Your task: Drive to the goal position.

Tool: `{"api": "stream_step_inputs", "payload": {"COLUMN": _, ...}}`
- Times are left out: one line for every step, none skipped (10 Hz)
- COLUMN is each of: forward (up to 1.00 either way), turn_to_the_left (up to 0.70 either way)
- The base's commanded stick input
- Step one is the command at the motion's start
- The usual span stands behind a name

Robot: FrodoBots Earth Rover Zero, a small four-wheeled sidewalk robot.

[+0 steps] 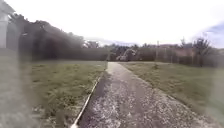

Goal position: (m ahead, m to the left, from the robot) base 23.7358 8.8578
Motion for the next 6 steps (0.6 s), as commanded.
{"api": "stream_step_inputs", "payload": {"forward": 1.00, "turn_to_the_left": 0.00}}
{"api": "stream_step_inputs", "payload": {"forward": 1.00, "turn_to_the_left": 0.00}}
{"api": "stream_step_inputs", "payload": {"forward": 1.00, "turn_to_the_left": 0.00}}
{"api": "stream_step_inputs", "payload": {"forward": 1.00, "turn_to_the_left": 0.00}}
{"api": "stream_step_inputs", "payload": {"forward": 1.00, "turn_to_the_left": 0.00}}
{"api": "stream_step_inputs", "payload": {"forward": 1.00, "turn_to_the_left": 0.00}}
